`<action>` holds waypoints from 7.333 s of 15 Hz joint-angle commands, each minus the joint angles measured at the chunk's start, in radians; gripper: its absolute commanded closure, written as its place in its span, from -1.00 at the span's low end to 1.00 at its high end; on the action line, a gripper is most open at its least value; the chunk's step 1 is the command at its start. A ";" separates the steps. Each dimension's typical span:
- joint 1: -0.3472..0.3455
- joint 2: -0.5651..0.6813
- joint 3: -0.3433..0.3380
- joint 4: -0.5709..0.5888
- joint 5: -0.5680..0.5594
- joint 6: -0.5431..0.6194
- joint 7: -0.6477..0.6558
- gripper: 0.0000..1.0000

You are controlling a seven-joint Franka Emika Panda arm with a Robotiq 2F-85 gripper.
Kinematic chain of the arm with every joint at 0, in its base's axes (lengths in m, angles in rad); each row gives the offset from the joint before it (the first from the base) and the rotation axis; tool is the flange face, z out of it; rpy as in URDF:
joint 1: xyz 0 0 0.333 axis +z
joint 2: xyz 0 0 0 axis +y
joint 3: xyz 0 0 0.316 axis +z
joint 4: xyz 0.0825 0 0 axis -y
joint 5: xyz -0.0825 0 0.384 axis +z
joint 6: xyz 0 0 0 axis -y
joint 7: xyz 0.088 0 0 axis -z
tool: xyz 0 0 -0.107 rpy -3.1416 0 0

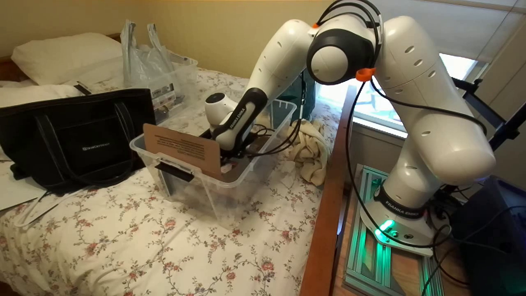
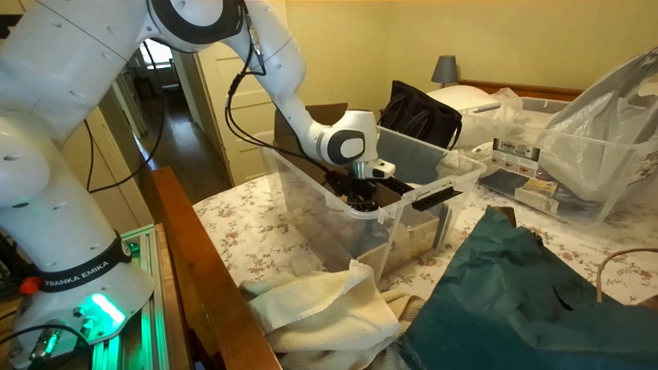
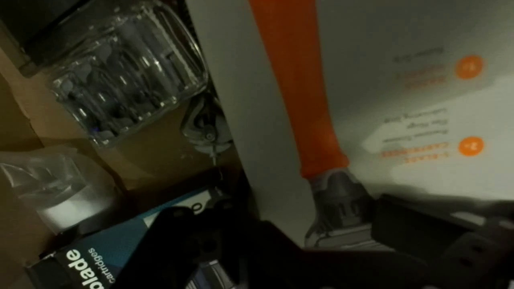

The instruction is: Remove the black object from the storage box

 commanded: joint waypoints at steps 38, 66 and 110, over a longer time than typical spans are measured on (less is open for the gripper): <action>0.005 -0.125 -0.097 -0.066 0.078 -0.031 0.159 -0.50; -0.013 0.011 -0.085 -0.054 0.205 0.223 0.688 -1.00; 0.064 -0.109 -0.149 -0.213 0.277 0.523 0.766 -1.00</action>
